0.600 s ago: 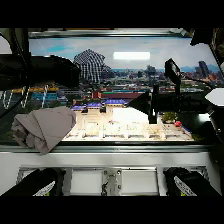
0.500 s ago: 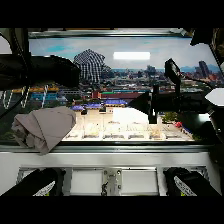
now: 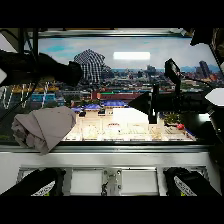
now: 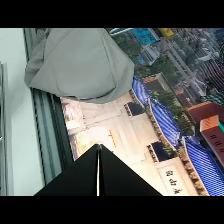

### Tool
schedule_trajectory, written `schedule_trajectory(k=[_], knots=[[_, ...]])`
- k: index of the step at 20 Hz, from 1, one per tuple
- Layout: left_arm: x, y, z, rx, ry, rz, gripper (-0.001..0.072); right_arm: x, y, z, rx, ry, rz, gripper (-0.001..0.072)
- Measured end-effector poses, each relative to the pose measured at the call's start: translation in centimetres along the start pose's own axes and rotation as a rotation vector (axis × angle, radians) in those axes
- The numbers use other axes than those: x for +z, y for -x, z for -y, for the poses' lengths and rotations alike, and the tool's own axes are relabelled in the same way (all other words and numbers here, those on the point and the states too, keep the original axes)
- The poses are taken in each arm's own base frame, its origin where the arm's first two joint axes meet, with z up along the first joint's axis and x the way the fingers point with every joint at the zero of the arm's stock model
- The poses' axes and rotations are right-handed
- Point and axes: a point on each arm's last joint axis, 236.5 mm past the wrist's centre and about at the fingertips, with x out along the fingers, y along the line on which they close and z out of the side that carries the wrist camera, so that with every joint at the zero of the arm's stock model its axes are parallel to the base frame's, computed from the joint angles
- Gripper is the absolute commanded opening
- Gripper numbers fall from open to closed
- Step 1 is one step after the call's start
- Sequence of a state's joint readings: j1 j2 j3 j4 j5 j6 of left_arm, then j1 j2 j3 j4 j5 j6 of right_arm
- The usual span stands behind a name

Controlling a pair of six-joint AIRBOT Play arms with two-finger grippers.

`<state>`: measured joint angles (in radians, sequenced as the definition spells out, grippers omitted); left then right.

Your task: Fold the clothes and pants, and hang the long-sleeved shirts on hangers.

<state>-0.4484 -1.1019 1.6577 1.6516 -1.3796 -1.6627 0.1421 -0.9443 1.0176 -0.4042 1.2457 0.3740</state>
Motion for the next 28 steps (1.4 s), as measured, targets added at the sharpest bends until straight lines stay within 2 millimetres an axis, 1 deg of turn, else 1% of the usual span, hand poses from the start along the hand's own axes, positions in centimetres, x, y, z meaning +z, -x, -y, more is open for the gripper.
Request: schedule_trajectory(k=[1,2,3,4,5,6,8,9,10,11,12,14,15,16,17,18,19,20,21,22,24,25,26,28], knots=[[-1.4,-1.3,-2.4,0.066,0.032,-0.056,0.071,0.0,0.0,0.0,0.0,0.0,0.0,0.0021],[-3.4,-2.7,-5.1,0.133,0.075,-0.122,0.0709,0.0,0.0,0.0,0.0,0.0,0.0,0.0021],[-6.0,-4.3,-7.9,0.194,0.133,-0.197,0.0709,0.0,0.0,0.0,0.0,0.0,0.0,0.0021],[-8.8,-5.6,-10.4,0.238,0.19,-0.268,0.071,0.0,0.0,0.0,0.0,0.0,0.0,0.0021],[-11.5,-6.7,-12.5,0.274,0.244,-0.327,0.071,0.0,0.0,0.0,0.0,0.0,0.0,0.0021],[-14.7,-7.8,-14.6,0.308,0.305,-0.39,0.071,0.0,0.0,0.0,0.0,0.0,0.0,0.0021],[-20.8,-9.0,-17.8,0.362,0.416,-0.492,0.071,0.0,0.0,0.0,0.0,0.0,0.0,0.0021],[-23.7,-9.5,-19.0,0.38,0.471,-0.533,0.071,0.0,0.0,0.0,0.0,0.0,0.0,0.0021],[-26.2,-9.9,-19.9,0.394,0.515,-0.565,0.071,0.0,0.0,0.0,0.0,0.0,0.0,0.0021],[-28.5,-10.4,-20.3,0.394,0.569,-0.592,0.071,0.0,0.0,0.0,0.0,0.0,0.0,0.0021],[-30.5,-10.9,-20.3,0.384,0.618,-0.615,0.071,0.0,0.0,0.0,0.0,0.0,0.0,0.0021],[-33.3,-12.3,-19.5,0.344,0.712,-0.645,0.0709,0.0,0.0,0.0,0.0,0.0,0.0,0.0021],[-34.4,-13.0,-18.7,0.318,0.754,-0.661,0.0695,0.0,0.0,0.0,0.0,0.0,0.0,0.0021],[-35.1,-13.5,-18.1,0.297,0.784,-0.672,0.0447,0.0,0.0,0.0,0.0,0.0,0.0,0.0021],[-35.6,-13.9,-17.6,0.28,0.802,-0.681,0.0117,0.0,0.0,0.0,0.0,0.0,0.0,0.002],[-35.8,-14.2,-17.0,0.263,0.811,-0.686,0.0015,0.0,0.0,0.0,0.0,0.0,0.0,0.0021],[-35.6,-14.3,-16.6,0.251,0.802,-0.68,0.0015,0.0,0.0,0.0,0.0,0.0,0.0,0.0021],[-34.9,-14.1,-16.3,0.244,0.793,-0.664,0.0015,0.0,0.0,0.0,0.0,0.0,0.0,0.0021],[-33.7,-13.7,-16.0,0.238,0.773,-0.636,0.0015,0.0,0.0,0.0,0.0,0.0,0.0,0.0021],[-32.1,-13.0,-15.5,0.228,0.745,-0.6,0.0015,0.0,0.0,0.0,0.0,-0.001,0.0,0.0021],[-27.9,-10.8,-14.1,0.201,0.664,-0.508,0.0015,0.0,0.0,0.0,0.0,0.0,0.0,0.0021],[-25.5,-9.4,-13.0,0.183,0.616,-0.452,0.0015,0.0,0.0,0.0,0.0,0.0,0.0,0.0021],[-22.9,-7.6,-11.4,0.152,0.557,-0.387,0.0015,0.0,0.0,0.0,0.0,0.0,0.0,0.0021],[-18.6,-4.2,-8.1,0.091,0.455,-0.258,0.0015,0.1,0.0,0.0,0.002,-0.002,0.004,0.0021]])
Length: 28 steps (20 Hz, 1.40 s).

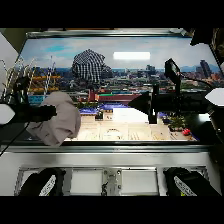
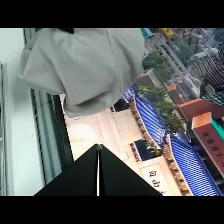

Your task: Fold the clothes and pants, and hang the long-sleeved shirts on hangers.

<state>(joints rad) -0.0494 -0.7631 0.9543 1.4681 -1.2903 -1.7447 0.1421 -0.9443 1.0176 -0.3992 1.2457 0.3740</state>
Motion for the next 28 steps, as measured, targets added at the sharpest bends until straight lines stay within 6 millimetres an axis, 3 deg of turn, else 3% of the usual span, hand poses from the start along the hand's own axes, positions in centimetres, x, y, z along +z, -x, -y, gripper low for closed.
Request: schedule_trajectory(k=[3,6,9,13,14,15,16,17,20,21,22,23,28], knots=[[0.2,6.4,6.5,-0.152,-0.112,0.143,0.0015,0.5,0.0,-0.2,0.009,-0.008,0.022,0.0021],[-0.9,9.7,11.8,-0.306,-0.185,0.196,0.0015,1.7,0.1,-0.7,0.033,-0.027,0.073,0.0021],[-2.0,8.9,16.0,-0.376,-0.254,0.16,0.0015,2.9,0.4,-0.5,0.027,-0.045,0.125,0.002],[-2.5,4.1,21.9,-0.417,-0.315,0.097,0.0016,2.5,3.1,5.3,-0.192,-0.092,0.14,0.002],[-2.4,2.6,23.3,-0.425,-0.318,0.094,0.0105,1.8,4.4,7.5,-0.278,-0.117,0.127,0.002],[-2.0,1.2,24.6,-0.429,-0.32,0.095,0.0475,0.7,5.7,9.4,-0.356,-0.145,0.104,0.0021],[-1.3,-0.2,25.7,-0.431,-0.313,0.1,0.0712,-0.5,7.3,11.4,-0.439,-0.183,0.076,0.0021],[-0.6,-1.4,26.3,-0.426,-0.299,0.1,0.0708,-2.1,9.0,13.2,-0.52,-0.232,0.043,0.0021],[2.7,-4.9,25.3,-0.35,-0.25,0.082,0.0708,-7.2,13.9,16.7,-0.715,-0.419,-0.058,0.0034],[3.5,-6.2,23.7,-0.303,-0.234,0.057,0.0709,-9.1,15.2,17.3,-0.763,-0.484,-0.097,0.0156],[4.1,-7.6,21.7,-0.252,-0.215,0.025,0.0708,-11.0,16.2,17.6,-0.79,-0.56,-0.133,0.0433],[4.3,-8.8,19.6,-0.206,-0.197,-0.008,0.0708,-12.7,16.7,17.7,-0.803,-0.624,-0.166,0.063],[1.4,-15.3,7.4,-0.013,-0.021,-0.2,0.0708,-20.9,15.7,16.3,-0.748,-0.88,-0.308,0.0645]])
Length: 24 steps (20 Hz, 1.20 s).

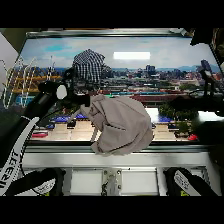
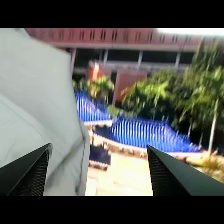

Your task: Fold the clothes and pants, and hang the long-sleeved shirts on hangers.

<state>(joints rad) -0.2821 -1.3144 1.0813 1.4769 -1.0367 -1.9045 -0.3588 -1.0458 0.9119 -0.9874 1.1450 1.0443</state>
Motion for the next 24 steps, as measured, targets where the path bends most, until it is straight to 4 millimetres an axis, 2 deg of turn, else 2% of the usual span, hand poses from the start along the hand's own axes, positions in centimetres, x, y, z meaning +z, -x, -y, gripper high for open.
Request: schedule_trajectory(k=[2,5,8,11,12,13,14,15,16,17,19,20,22,23,24], knots=[[-0.8,-2.0,-2.9,-0.024,0.125,-0.033,0.0708,-2.3,-1.8,0.7,0.012,-0.053,-0.071,0.0645],[-0.7,-4.2,-4.1,-0.127,0.26,-0.037,0.0708,-6.0,-4.5,1.3,0.044,-0.133,-0.179,0.0644],[0.2,-6.0,-3.4,-0.202,0.305,-0.048,0.0708,-9.1,-6.8,1.0,0.088,-0.203,-0.274,0.0644],[1.3,-7.8,-1.7,-0.24,0.291,-0.076,0.0707,-11.8,-8.9,-0.3,0.134,-0.223,-0.374,0.0644],[1.5,-8.3,-1.0,-0.25,0.28,-0.089,0.0673,-12.4,-9.6,-1.0,0.149,-0.22,-0.404,0.0643],[1.6,-8.8,-0.4,-0.256,0.269,-0.103,0.0474,-12.9,-10.2,-1.7,0.162,-0.213,-0.425,0.0616],[1.7,-9.3,0.2,-0.262,0.26,-0.117,0.0268,-13.3,-10.7,-2.6,0.179,-0.206,-0.444,0.0481],[1.7,-9.6,0.6,-0.265,0.25,-0.127,0.0071,-13.6,-11.4,-3.3,0.186,-0.194,-0.453,0.0296],[1.8,-9.9,1.0,-0.271,0.245,-0.137,0.0015,-13.8,-11.8,-4.1,0.196,-0.181,-0.463,0.0098],[2.0,-10.1,1.2,-0.274,0.237,-0.141,0.0015,-13.8,-12.2,-4.7,0.203,-0.17,-0.463,0.002],[2.9,-9.4,1.4,-0.285,0.227,-0.139,0.0015,-13.2,-12.5,-5.6,0.21,-0.138,-0.452,0.002],[3.8,-8.5,1.4,-0.294,0.218,-0.124,0.0015,-12.1,-12.3,-5.9,0.21,-0.118,-0.428,0.0019],[7.0,-4.6,1.2,-0.324,0.189,-0.041,0.0015,-7.9,-10.9,-6.0,0.2,-0.058,-0.332,0.0019],[9.0,-1.5,1.1,-0.342,0.164,0.023,0.0015,-5.1,-9.5,-6.1,0.194,-0.019,-0.273,0.0019],[11.0,2.0,1.1,-0.359,0.138,0.1,0.0015,-1.6,-7.3,-6.4,0.185,0.025,-0.187,0.0019]])
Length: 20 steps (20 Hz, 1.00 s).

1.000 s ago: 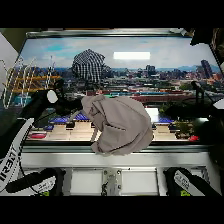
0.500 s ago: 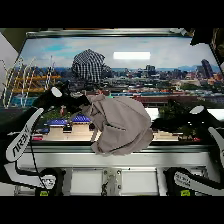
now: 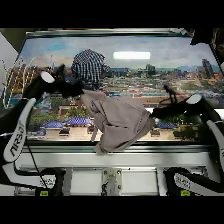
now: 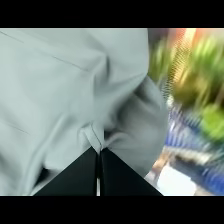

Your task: Fold the clothes and pants, and hang the long-sleeved shirts on hangers.

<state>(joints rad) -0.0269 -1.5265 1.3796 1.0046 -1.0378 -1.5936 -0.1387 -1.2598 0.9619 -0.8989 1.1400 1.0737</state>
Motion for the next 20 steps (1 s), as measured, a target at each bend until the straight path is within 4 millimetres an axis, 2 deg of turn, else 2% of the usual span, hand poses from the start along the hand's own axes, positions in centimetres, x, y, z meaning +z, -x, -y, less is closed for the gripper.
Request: schedule_trajectory(k=[2,4,5,7,9,10,12,14,17,20], knots=[[3.7,7.8,3.8,-0.046,-0.093,0.162,0.0015,5.4,6.5,-2.0,-0.044,0.112,0.165,0.0019],[5.5,16.6,8.3,-0.091,-0.202,0.343,0.0015,10.0,14.3,-5.4,-0.099,0.234,0.37,0.0019],[5.5,21.3,10.7,-0.113,-0.261,0.438,0.0015,11.3,18.0,-7.3,-0.126,0.292,0.46,0.0019],[4.1,29.0,14.5,-0.146,-0.357,0.59,0.0015,12.6,24.8,-11.4,-0.175,0.392,0.638,0.0019],[1.5,35.5,17.2,-0.163,-0.437,0.725,0.0015,12.5,30.5,-14.9,-0.218,0.467,0.797,0.0019],[0.3,37.9,17.9,-0.158,-0.467,0.778,0.0015,12.2,32.7,-16.3,-0.236,0.495,0.861,0.0019],[-1.9,41.1,18.1,-0.129,-0.497,0.86,0.0015,11.2,35.9,-18.7,-0.257,0.537,0.958,0.0019],[-3.5,42.7,17.4,-0.104,-0.483,0.913,0.0015,10.3,38.0,-20.2,-0.271,0.563,1.023,0.0018],[-4.4,42.3,15.9,-0.086,-0.434,0.932,0.0015,10.0,39.1,-21.0,-0.267,0.559,1.062,0.0019],[-3.2,39.7,13.9,-0.074,-0.366,0.909,0.0015,11.2,38.2,-19.8,-0.247,0.51,1.042,0.0019]])
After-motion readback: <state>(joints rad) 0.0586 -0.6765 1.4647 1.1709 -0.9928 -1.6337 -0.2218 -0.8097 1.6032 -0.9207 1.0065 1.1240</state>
